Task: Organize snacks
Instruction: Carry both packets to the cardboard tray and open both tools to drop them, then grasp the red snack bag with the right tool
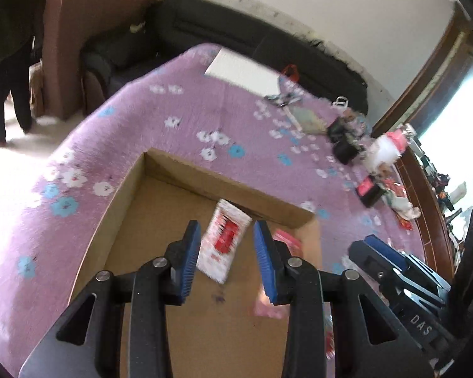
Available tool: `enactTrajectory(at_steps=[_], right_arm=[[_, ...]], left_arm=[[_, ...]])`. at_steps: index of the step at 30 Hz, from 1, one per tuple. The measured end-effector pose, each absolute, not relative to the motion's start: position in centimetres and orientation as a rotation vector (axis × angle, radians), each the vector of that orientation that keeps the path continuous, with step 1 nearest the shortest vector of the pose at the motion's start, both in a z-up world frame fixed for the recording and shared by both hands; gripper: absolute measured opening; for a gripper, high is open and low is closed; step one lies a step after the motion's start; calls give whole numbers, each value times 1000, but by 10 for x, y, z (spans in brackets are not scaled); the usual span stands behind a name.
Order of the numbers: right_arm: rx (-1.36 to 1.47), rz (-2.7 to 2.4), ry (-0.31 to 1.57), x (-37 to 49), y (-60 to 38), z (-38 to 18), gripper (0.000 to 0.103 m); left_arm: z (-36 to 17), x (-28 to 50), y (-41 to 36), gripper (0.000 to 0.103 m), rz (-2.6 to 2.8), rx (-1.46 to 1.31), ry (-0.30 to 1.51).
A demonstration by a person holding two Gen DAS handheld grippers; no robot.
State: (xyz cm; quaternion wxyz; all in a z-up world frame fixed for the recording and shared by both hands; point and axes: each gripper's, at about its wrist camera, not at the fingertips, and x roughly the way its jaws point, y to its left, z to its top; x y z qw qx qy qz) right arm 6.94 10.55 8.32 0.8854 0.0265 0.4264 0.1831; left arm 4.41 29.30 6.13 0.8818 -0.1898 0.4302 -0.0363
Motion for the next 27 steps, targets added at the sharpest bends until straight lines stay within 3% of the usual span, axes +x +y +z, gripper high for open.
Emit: enactTrajectory(at_steps=[1,3,5,10,17,21,27], right_arm=[[52,380,856,57,93,89,47],[44,366,809,37,72,96,51],[36,344,770,20,52,99,51],[34,260,686,-16,-3,97,57],[-23,190,567,-41,-53,87,58],[10,213,547,-44,-67,85,60],[46,367,666,-36,-51,64,60]], left_arm=[[69,33,289,35,-83,-389,879],[82,9,278,53,-101,-374,844],[93,-13,264,59,-93,-362,809],[109,-39,216,59,-120,-325,777],[121,-41,144,59,-219,-364,808],[128,-64,146,59,-208,-403,743],[117,-91,183,59,-75,-383,698]])
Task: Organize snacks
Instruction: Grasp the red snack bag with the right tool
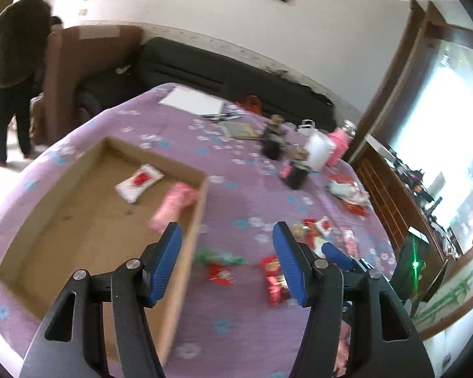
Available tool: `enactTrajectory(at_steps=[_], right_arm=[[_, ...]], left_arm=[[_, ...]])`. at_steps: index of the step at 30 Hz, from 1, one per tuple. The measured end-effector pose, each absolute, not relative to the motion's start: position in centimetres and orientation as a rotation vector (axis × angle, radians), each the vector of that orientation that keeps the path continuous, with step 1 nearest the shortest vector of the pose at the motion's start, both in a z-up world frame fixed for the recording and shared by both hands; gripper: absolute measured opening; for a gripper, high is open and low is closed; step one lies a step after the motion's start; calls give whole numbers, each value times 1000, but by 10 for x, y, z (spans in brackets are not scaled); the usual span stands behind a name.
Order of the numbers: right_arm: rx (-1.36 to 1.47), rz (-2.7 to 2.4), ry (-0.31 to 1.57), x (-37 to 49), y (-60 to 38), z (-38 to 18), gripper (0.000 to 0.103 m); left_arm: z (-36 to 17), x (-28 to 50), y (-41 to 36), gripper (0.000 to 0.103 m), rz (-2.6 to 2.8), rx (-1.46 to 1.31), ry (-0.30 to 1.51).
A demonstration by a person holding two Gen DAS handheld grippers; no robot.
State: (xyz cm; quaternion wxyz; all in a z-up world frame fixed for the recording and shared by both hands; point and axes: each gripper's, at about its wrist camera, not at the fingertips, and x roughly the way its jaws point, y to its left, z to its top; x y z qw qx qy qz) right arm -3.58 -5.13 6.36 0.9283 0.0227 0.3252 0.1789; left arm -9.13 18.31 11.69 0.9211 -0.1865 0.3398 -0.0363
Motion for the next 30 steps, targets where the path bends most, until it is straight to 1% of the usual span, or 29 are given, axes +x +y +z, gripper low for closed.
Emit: enactTrajectory(at_steps=[4,8,15,16,17,18,20,22,26,27,28,30], right_arm=[[-2,439,740,-38,-19,61,59],[-1,464,830,-29,13,59,58],[-135,454,895,-5,63,38,58],[-140,452,908,1,66,33,54],[-138,463,925,5,68,28,45],[-130,479,951,9,69,22,39],[-112,500,991,9,67,15,20],[-136,487,1009,3,62,12,14],[-172,444,1035,-15,39,14,13],[-170,434,1036,-21,29,18,15],[-134,447,1023,-25,18,24,18],[-39,453,977,-32,-9,40,18]], left_arm=[[113,-106,220,59,-49,-434,680],[109,-120,242,59,-65,-472,665],[98,-122,256,59,-60,-483,671],[97,-121,255,59,-65,-483,676],[95,-120,254,59,-69,-479,680],[93,-118,252,59,-74,-474,685],[90,-115,245,59,-93,-458,698],[88,-113,238,59,-113,-439,708],[84,-107,214,59,-186,-394,741],[83,-106,209,59,-201,-387,746],[83,-105,203,59,-220,-375,750],[83,-105,191,59,-246,-351,760]])
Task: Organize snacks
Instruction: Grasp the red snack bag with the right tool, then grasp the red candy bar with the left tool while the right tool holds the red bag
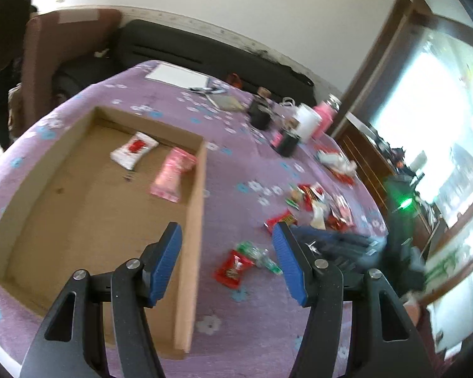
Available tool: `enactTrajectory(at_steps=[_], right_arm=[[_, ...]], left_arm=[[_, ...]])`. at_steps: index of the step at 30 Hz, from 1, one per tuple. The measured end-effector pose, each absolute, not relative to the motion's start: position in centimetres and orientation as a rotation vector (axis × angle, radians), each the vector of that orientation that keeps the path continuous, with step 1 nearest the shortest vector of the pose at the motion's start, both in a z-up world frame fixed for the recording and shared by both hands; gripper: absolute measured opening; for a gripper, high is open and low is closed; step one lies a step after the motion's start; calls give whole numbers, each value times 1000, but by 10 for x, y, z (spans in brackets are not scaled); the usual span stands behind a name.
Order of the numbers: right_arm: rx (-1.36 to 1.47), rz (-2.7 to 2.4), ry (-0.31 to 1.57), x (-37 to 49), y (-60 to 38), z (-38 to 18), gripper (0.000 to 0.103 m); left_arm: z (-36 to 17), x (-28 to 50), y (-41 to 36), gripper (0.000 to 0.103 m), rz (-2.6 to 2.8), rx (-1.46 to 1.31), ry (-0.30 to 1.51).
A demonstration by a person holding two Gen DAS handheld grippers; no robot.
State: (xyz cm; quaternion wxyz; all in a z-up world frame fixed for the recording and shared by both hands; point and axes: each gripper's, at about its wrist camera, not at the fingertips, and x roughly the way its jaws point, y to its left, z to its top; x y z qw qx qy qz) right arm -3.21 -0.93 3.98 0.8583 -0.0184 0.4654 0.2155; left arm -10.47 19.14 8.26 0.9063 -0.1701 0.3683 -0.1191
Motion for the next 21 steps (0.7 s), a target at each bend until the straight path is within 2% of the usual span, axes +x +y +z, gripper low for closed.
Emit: enactTrajectory(at_steps=[3,5,7,10,12,16,18,21], right_arm=[[11,371,912,-40,-47,56,26],[3,326,893,-42,-59,55,38],[34,342,917,-41,-64,48,45],[14,343,926,-41,-59,38,45],[-40,317,929,-40,-51,31,49],[-76,284,929,-41,-47,17,67],[-87,282,926,-44,-48,16,60],[-72,306,931,-49,-61,24,44]], left_arm=[[81,-103,181,59,-274,-340,772],[80,-101,174,59,-285,-333,788],[79,-101,168,59,-294,-328,801],[79,-101,158,59,-302,-296,815],[78,-100,152,59,-307,-281,830],[74,-96,144,59,-309,-274,861],[72,-94,141,59,-313,-266,872],[74,-87,134,59,-320,-251,879]])
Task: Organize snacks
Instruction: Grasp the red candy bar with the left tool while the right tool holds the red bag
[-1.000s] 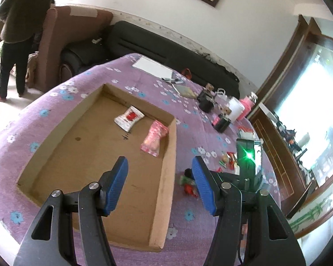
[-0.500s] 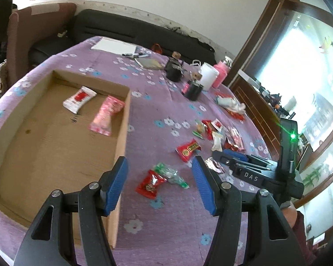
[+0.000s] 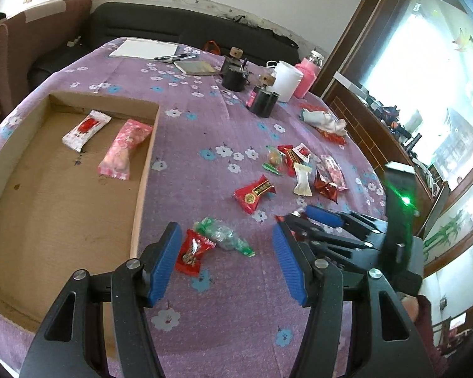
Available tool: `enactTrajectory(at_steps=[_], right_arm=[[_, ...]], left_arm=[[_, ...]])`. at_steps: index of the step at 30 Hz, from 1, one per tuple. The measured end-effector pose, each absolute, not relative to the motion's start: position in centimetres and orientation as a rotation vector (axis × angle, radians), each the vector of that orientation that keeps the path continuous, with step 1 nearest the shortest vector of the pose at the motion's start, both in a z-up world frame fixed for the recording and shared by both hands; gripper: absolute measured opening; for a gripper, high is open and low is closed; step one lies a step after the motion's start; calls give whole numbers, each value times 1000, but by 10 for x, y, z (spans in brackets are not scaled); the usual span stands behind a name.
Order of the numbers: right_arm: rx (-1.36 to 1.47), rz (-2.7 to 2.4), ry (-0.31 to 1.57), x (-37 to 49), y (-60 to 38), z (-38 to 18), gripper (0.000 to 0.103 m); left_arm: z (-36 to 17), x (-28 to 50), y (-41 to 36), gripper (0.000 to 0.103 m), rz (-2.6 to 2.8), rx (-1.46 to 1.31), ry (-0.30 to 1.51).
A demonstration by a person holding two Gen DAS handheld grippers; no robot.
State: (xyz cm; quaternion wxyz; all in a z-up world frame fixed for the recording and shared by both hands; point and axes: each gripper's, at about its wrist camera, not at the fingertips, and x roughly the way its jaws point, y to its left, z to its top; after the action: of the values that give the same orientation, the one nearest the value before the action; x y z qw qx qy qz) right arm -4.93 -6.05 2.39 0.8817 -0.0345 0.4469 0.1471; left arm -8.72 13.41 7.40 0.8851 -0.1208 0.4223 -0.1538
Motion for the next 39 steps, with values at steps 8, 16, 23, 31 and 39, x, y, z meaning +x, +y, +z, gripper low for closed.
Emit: enactTrajectory(at_steps=[8,16,23,31,39], right_arm=[[2,236,924,-59,-111,31,53],[138,252,938,-86,-141,37,61],[166,273,1005,-71,-122,21,66],[210,202,1045,-41,-116,16,66],[-32,68,1024,-40,-90,12,53]], left_arm=[[67,-36,75,59,-365,-3,946],[32,9,30,58,-404,265,936],[12,10,6,54,-438,389,983],[12,6,11,18,-451,277,1010],[26,1,36,17,-448,121,1007]])
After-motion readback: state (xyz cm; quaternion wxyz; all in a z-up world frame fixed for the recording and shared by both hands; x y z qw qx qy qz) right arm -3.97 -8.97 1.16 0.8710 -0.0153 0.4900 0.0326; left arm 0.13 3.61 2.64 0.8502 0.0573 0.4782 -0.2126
